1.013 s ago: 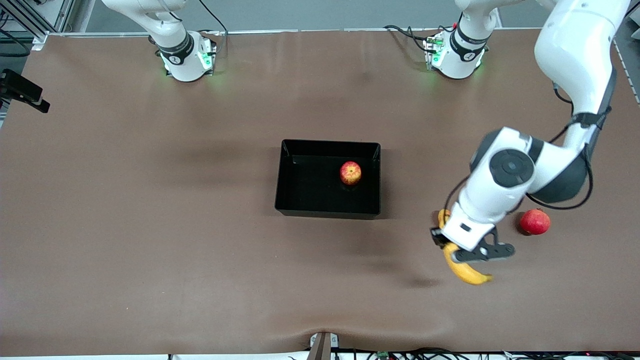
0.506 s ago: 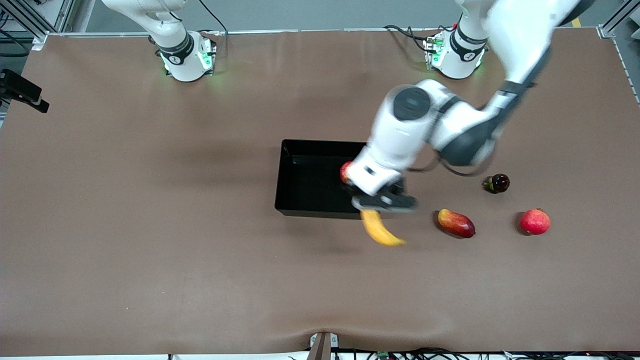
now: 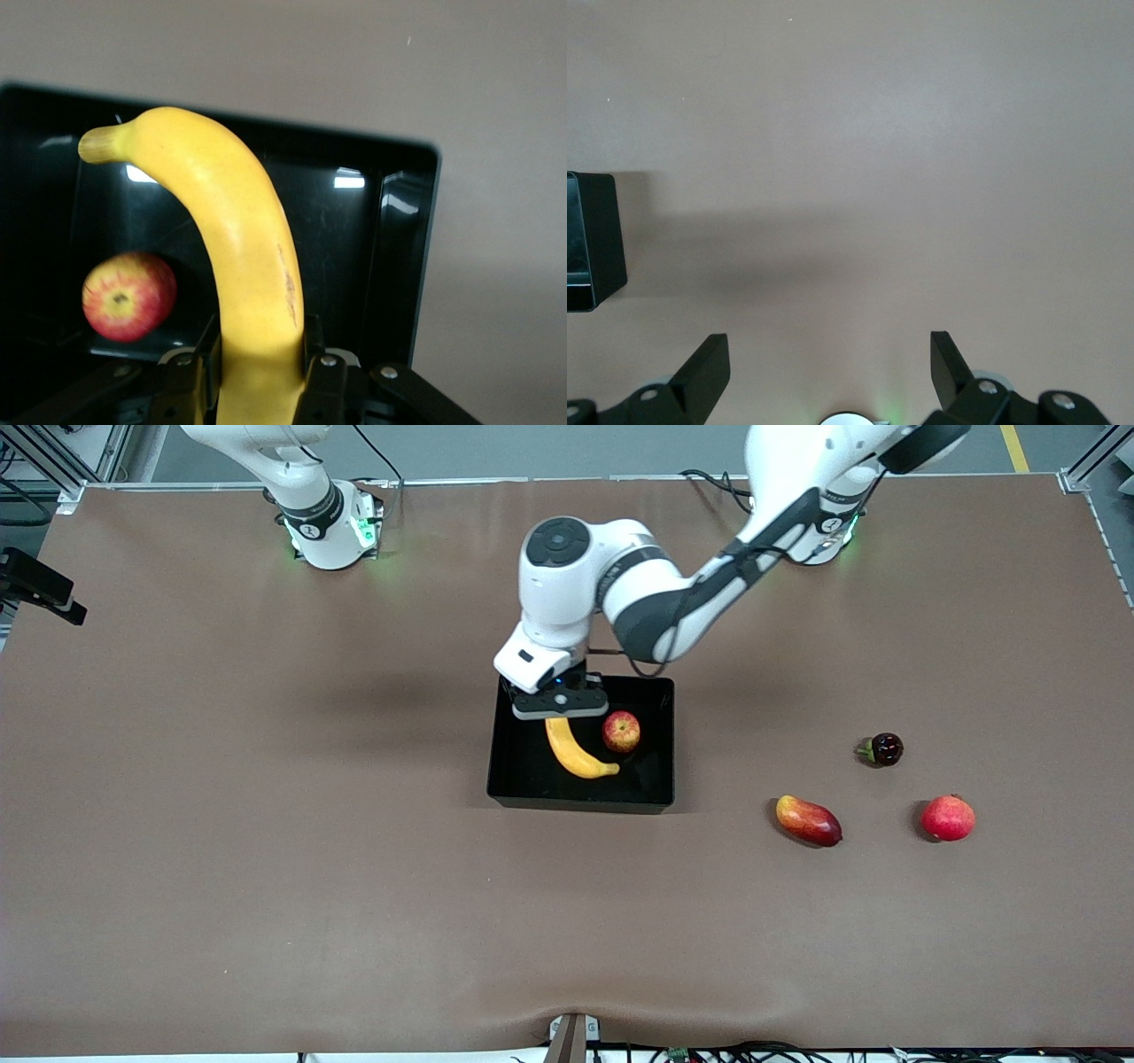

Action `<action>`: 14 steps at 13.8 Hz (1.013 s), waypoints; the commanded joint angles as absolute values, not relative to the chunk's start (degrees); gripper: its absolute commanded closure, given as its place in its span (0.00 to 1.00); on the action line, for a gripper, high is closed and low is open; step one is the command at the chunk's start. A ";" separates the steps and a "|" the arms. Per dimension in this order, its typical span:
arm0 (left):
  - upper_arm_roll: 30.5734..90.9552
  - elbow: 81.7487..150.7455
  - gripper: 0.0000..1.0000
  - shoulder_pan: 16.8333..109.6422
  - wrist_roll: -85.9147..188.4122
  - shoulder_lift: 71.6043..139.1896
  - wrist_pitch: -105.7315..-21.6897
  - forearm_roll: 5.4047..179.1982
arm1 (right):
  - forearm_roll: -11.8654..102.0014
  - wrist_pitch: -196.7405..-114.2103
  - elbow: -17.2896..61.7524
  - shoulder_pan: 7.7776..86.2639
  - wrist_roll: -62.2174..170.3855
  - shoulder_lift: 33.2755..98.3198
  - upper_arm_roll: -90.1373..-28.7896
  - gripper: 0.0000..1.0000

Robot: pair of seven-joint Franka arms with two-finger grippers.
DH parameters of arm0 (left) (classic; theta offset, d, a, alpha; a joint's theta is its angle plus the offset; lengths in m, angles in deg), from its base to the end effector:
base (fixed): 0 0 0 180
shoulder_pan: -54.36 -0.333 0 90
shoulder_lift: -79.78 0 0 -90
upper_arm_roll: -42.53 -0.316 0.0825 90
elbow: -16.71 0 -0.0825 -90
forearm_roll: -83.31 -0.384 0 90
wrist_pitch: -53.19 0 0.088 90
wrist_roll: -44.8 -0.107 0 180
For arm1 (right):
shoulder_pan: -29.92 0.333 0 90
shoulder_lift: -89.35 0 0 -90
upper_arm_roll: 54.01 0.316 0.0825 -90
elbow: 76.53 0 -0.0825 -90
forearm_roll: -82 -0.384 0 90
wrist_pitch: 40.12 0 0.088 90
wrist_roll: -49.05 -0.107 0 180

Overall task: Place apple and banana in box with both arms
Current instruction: 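Lower the banana into the box and open the left gripper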

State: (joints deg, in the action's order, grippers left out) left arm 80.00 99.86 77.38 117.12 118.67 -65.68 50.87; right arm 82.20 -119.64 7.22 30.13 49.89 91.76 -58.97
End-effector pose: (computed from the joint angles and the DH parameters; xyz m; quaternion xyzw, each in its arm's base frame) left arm 0.4550 -0.5576 0.3540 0.9963 0.0398 0.0732 0.0193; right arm 0.5190 -0.0448 0.6817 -0.9993 0.0343 0.0159 0.0009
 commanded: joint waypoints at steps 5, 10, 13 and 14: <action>73.03 97.92 1.00 85.65 119.94 122.39 -65.99 49.91 | 83.23 -118.69 5.91 29.40 50.46 91.19 -58.41 0.00; 68.19 95.73 1.00 88.29 119.33 126.44 -73.71 49.91 | 83.23 -118.69 5.91 29.40 50.46 91.11 -58.41 0.00; 66.88 95.72 1.00 88.99 119.42 128.02 -78.46 49.82 | 83.23 -118.69 5.91 29.40 50.37 91.11 -58.50 0.00; 65.05 95.64 1.00 90.38 119.42 128.29 -79.78 49.91 | 83.23 -118.69 5.91 29.40 50.46 91.11 -58.41 0.00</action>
State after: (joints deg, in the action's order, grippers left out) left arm 67.90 97.74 87.72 119.19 127.07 -77.80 50.87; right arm 82.20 -119.63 7.22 30.13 49.89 91.75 -58.98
